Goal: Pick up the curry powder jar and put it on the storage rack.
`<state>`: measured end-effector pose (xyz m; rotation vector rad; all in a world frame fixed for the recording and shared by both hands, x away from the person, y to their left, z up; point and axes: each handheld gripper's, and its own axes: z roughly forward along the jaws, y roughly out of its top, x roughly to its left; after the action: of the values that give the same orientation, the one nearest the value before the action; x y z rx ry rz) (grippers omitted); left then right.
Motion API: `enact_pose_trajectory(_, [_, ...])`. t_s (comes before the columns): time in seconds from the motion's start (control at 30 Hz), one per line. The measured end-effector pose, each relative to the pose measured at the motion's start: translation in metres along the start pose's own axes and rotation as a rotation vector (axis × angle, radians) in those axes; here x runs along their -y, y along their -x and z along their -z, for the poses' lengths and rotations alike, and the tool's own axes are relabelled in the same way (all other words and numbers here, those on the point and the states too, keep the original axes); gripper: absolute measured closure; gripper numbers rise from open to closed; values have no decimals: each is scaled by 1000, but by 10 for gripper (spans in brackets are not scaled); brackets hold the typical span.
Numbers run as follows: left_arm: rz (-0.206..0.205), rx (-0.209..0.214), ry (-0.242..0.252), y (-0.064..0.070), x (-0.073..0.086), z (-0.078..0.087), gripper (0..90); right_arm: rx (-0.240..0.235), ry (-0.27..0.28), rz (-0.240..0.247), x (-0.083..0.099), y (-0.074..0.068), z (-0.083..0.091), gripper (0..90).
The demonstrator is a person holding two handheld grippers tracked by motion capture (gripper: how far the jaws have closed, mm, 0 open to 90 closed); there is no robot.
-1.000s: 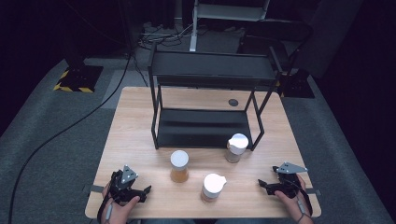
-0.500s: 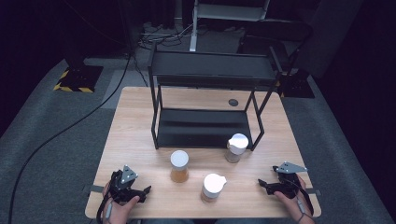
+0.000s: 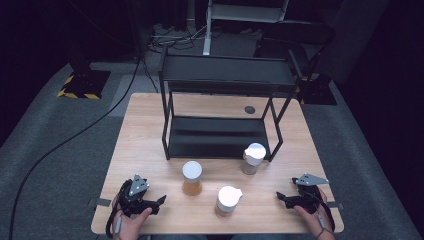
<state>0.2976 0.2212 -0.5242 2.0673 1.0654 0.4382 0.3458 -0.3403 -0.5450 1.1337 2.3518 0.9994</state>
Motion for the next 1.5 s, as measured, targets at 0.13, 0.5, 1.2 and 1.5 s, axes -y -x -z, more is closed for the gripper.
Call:
enact_pose_trajectory(0.13, [-1, 14, 39, 5, -8, 5, 56, 0, 0, 0, 0, 0, 0, 73])
enact_pose_trajectory(0.5, [-40, 35, 105, 18, -27, 15, 55, 0, 0, 0, 0, 0, 0, 74])
enact_pose_trajectory(1.2, [-86, 85, 177, 38, -59, 23, 54, 0, 0, 0, 0, 0, 0, 74])
enact_pose_trajectory(1.5, [-102, 99, 205, 42, -71, 18, 52, 0, 0, 1, 0, 0, 0, 74])
